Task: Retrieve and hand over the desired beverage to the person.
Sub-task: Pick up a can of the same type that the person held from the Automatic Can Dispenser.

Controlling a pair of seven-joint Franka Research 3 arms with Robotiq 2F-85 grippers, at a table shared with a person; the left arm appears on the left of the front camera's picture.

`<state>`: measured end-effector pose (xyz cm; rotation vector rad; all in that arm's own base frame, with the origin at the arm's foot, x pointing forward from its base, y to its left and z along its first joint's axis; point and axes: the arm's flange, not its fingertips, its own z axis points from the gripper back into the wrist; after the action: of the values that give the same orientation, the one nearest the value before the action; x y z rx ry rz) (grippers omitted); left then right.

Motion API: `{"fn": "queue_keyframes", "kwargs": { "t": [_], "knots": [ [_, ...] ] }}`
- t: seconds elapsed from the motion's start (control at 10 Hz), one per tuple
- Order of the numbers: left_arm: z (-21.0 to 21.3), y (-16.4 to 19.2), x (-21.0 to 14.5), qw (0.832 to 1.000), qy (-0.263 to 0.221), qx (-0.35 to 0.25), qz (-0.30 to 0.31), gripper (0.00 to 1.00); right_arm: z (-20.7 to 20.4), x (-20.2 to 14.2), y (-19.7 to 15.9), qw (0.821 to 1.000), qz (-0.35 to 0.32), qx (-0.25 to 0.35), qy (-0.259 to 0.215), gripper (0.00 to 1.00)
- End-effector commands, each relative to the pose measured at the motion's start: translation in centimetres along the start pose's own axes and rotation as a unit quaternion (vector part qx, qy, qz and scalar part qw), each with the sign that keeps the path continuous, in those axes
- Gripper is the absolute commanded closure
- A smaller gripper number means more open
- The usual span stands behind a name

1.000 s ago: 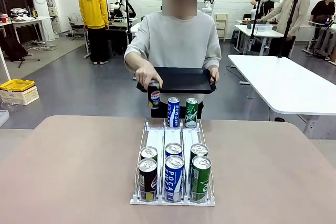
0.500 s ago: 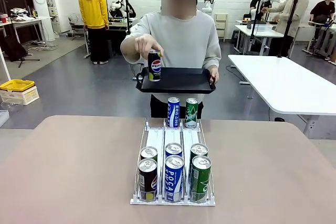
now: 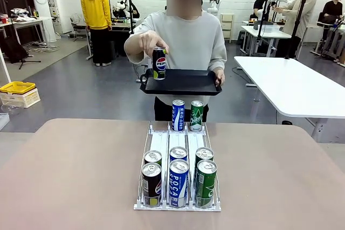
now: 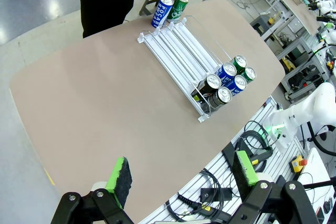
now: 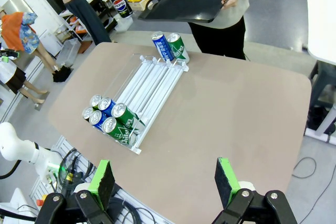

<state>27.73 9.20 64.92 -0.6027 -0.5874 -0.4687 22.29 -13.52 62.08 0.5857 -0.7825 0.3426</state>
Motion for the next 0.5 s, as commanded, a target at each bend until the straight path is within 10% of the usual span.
{"fn": "queue_keyframes", "kwargs": {
  "t": [0.0,0.4],
  "knots": [
    [-0.01,0.01,-0.02,1.0,0.0,-0.005,-0.001,0.0,-0.19,0.21,-0.04,1.0,0.004,0.006,-0.005,0.0],
    [-0.01,0.01,-0.02,1.0,0.0,-0.005,-0.001,0.0,-0.19,0.21,-0.04,1.0,0.004,0.006,-0.005,0.0]
  ]
}}
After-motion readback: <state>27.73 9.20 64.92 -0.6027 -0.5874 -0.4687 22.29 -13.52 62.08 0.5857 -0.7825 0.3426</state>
